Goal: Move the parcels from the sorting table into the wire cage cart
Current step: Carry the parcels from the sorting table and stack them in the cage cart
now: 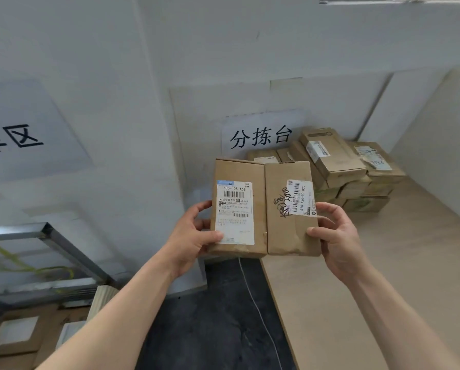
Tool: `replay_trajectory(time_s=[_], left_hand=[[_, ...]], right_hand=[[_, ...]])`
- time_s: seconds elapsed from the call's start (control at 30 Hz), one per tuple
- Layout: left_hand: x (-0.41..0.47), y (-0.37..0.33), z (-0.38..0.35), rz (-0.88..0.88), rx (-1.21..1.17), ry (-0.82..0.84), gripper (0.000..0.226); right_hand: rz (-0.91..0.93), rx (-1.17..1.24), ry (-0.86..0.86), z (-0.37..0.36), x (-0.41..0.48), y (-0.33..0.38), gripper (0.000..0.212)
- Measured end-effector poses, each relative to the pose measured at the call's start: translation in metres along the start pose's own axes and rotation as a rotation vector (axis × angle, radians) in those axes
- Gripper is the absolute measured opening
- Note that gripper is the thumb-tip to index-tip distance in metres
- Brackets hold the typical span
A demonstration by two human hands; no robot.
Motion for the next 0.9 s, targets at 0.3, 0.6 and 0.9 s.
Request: replay_trajectory(time_s=[0.3,0.6,0.9], left_hand=[[0.000,0.016,-0.021,0.001,0.086,-0.019,0.082],[-0.007,0.021,-0.010,0.003,0.000,-0.080,0.094],[-0.011,0.028,-0.005,0.011,-0.076,-0.104,0.093]], right_hand=[[-0.017,-0.055,0.109,0.000,0.018,-0.015,0.079],[-0.029,-0.013,0.064,0.009,0.032,-0.024,0.086],[-0.026,-0.016,0.175,-0.007,0.032,-0.025,0.083]])
Point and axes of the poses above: each hand's wrist, its own x-axis towards the middle knuckle, its own z-axis out of the back of the hand, y = z × x, the point moved 7 cm from there along x, towards the middle knuckle, and after that the axes turned 13 degrees about -x, right-handed, at the moved point
